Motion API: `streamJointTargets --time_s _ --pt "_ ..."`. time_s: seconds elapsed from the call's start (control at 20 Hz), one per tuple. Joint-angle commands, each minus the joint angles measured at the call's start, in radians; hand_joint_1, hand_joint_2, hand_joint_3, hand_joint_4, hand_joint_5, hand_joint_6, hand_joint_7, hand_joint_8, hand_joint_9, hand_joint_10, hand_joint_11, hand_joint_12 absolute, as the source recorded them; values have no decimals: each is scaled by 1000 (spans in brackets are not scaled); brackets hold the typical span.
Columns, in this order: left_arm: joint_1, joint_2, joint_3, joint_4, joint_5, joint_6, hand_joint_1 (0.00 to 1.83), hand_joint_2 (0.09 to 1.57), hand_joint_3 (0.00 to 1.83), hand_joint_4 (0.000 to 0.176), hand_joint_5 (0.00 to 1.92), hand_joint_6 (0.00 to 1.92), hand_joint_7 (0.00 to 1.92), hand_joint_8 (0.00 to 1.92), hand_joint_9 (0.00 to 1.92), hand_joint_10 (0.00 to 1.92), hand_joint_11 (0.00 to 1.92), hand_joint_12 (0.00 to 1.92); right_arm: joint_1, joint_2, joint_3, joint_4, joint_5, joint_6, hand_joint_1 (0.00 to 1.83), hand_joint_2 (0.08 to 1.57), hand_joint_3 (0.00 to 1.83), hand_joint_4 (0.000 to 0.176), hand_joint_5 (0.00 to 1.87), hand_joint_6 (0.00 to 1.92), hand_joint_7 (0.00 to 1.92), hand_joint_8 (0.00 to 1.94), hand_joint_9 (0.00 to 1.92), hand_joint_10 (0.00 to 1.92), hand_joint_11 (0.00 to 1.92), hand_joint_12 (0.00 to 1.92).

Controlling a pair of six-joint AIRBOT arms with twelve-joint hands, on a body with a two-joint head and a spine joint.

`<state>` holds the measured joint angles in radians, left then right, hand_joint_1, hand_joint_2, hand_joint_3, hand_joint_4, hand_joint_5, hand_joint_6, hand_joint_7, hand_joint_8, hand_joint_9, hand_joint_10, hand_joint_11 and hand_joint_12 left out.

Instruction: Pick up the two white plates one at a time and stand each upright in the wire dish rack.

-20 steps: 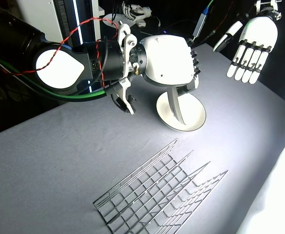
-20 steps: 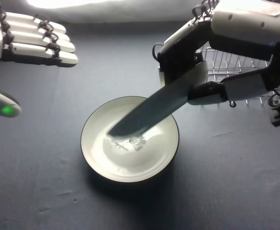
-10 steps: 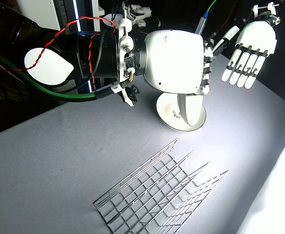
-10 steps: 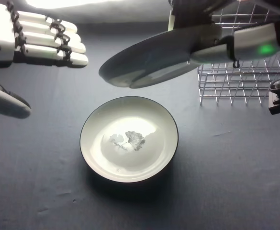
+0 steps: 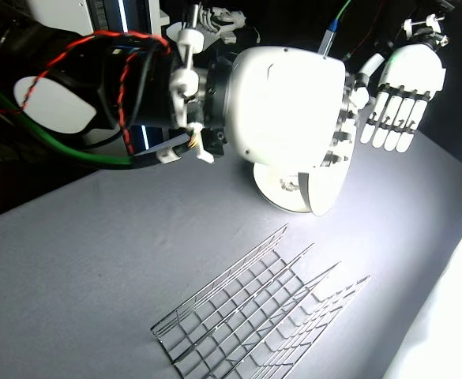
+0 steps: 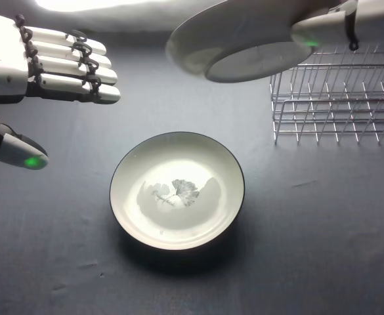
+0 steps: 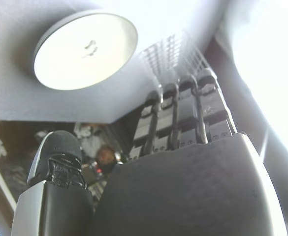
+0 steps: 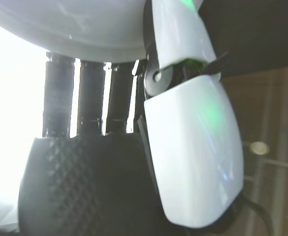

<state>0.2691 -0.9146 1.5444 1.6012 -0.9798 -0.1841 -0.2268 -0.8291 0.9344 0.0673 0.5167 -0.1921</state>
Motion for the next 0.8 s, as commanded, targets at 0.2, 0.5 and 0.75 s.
streamJointTargets --time_s 0.2,0.5,0.75 --pt "-14 -4 0 -30 -1 -16 0 1251 0 0 51 10 10 4 0 0 0 0 20 40 -2 73 146 21 1394 1042 0 0 1035 847 1148 622 1128 872 967 907" --pt "19 -32 13 7 -42 -75 0 1259 0 0 52 6 17 4 0 0 0 0 -6 79 21 102 148 20 1398 1029 1 0 1065 812 1207 511 1142 838 1000 867" --pt "63 -59 48 -93 -126 -207 0 1252 0 0 34 3 0 0 0 0 0 0 -47 92 81 111 159 19 1395 1041 0 0 1038 859 1202 511 1107 902 989 913"
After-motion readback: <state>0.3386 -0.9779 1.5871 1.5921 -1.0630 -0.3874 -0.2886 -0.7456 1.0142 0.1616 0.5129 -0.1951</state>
